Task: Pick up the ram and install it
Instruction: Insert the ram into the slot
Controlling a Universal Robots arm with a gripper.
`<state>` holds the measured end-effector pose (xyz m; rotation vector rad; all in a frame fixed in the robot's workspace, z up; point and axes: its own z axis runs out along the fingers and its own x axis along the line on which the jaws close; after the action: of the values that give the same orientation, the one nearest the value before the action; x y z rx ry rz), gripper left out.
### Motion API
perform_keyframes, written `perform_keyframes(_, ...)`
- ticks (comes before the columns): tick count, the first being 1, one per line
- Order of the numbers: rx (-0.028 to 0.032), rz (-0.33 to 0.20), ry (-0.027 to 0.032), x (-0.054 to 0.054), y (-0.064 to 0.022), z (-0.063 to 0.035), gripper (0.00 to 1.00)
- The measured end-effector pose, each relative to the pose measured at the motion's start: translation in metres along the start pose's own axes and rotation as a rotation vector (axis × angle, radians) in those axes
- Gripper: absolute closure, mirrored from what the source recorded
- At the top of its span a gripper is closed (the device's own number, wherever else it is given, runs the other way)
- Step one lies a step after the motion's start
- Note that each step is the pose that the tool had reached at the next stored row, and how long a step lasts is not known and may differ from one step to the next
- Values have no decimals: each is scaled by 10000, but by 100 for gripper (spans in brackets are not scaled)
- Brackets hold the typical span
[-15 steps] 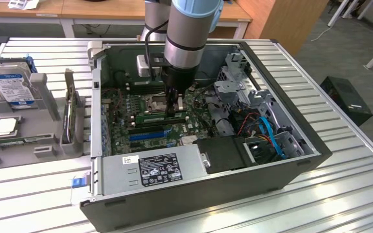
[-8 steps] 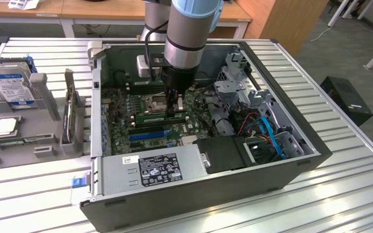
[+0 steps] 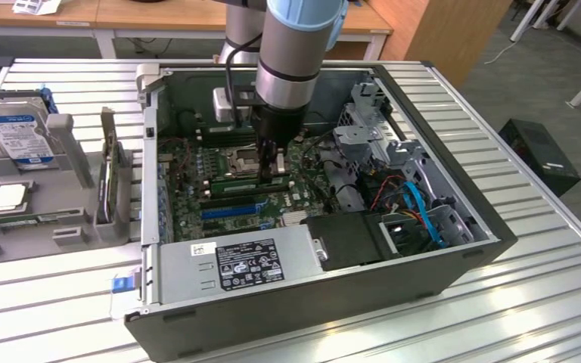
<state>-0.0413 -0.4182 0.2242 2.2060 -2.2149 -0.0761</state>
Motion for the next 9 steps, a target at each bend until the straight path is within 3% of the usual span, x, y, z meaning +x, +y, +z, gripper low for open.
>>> perform_keyframes(9,0,0,0,0,-1,11,88)
